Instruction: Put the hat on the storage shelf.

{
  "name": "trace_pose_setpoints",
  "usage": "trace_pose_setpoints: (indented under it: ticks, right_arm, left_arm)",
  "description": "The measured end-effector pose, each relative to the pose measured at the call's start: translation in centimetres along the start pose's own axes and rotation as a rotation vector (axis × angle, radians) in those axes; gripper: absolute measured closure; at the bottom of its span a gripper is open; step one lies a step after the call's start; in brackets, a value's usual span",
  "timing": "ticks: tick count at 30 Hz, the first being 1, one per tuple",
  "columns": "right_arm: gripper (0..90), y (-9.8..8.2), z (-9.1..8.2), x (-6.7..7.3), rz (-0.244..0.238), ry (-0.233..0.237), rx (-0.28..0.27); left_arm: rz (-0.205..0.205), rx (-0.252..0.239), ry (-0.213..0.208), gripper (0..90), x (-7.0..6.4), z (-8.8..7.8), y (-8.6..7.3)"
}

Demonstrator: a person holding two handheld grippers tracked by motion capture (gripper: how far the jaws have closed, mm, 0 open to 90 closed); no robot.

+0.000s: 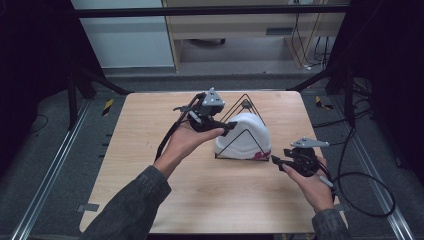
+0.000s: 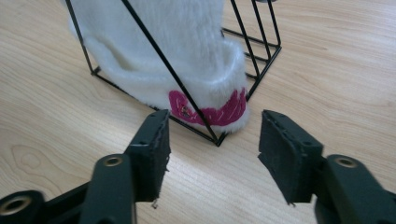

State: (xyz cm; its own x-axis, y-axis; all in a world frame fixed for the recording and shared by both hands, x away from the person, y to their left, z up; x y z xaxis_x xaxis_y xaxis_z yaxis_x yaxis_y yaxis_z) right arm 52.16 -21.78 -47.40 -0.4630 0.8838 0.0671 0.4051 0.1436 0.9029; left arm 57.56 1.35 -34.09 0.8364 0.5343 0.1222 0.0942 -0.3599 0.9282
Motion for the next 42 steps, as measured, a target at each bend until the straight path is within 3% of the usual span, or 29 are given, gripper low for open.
trace_pose_setpoints:
  ticks: [7, 12, 20, 25, 29, 38, 42]
  right_arm:
    - [32.8, -1.1, -0.4, 0.5, -0.001, -0.025, 0.002]
    - [25.9, -1.6, -0.7, 0.8, 0.011, -0.034, -0.001]
    - [17.1, -1.8, -1.0, 1.7, -0.016, -0.033, -0.014]
    - [15.9, -2.2, -0.9, 2.0, -0.051, -0.042, -0.006]
    - [14.1, -2.6, -0.8, 2.3, -0.040, -0.036, -0.001]
    - [12.1, -3.4, -0.9, 3.1, -0.067, -0.016, 0.018]
    - [12.1, -3.5, -1.0, 3.2, -0.069, -0.018, 0.012]
  left_arm:
    - [-0.003, 0.007, -0.018, 10.2, -1.2, -0.5, 0.1]
    - [0.000, 0.008, -0.038, 6.8, -2.3, -0.8, 0.0]
    - [0.020, 0.006, -0.070, 6.0, -3.9, -1.2, -0.4]
    - [0.032, -0.005, -0.073, 6.0, -4.7, -1.5, -0.3]
    - [0.038, -0.010, -0.080, 5.8, -5.3, -2.0, -0.4]
    - [0.052, -0.011, -0.096, 5.0, -6.5, -3.2, -1.0]
    - [0.036, -0.022, -0.087, 5.0, -6.7, -4.0, -1.6]
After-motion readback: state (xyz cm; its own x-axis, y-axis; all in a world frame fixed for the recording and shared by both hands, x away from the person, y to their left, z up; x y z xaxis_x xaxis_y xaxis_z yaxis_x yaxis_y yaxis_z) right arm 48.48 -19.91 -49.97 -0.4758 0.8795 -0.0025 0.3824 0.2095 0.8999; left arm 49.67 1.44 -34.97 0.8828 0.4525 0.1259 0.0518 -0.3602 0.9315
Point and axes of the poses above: each handheld gripper's, and its own axes: z roughly forward along the jaws, y roughly out of its top, x roughly to its left, the point moved 7 cm from there along z, roughly forward along the jaws, and after that the axes turned 13 degrees about -x, right-handed, at the moved point
